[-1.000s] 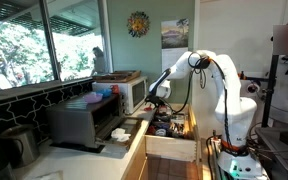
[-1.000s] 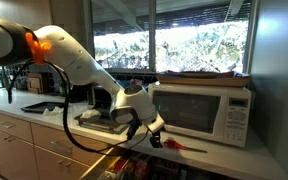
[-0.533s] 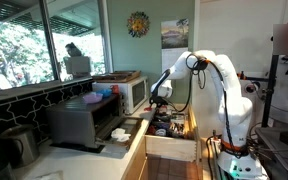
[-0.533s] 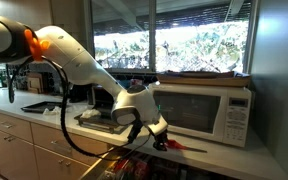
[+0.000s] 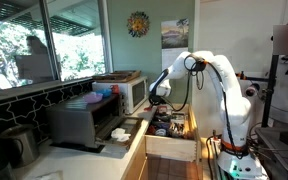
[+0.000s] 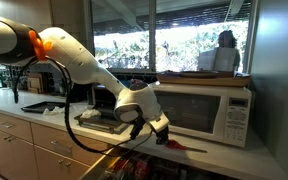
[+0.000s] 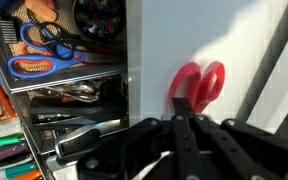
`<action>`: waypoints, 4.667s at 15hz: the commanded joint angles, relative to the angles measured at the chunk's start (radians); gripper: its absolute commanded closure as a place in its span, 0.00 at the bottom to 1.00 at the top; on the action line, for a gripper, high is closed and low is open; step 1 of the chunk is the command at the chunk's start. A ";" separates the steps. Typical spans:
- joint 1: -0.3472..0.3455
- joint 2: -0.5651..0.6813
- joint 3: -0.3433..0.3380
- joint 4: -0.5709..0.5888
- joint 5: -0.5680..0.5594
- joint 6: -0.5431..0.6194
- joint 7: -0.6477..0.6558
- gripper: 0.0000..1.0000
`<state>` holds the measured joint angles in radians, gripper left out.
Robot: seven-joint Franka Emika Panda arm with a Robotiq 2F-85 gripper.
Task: Put the scissors in the wooden tray on top of the microwave
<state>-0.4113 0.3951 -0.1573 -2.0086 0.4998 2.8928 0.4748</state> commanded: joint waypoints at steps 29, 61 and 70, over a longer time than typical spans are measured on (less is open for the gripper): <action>0.175 -0.260 -0.206 -0.140 -0.215 -0.212 0.171 0.99; 0.178 -0.229 -0.146 0.396 0.033 0.110 0.562 0.99; -0.114 0.106 -0.096 0.893 0.358 -0.463 0.262 0.99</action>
<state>-0.4441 0.3594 -0.2475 -1.3045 0.8649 2.5856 0.8171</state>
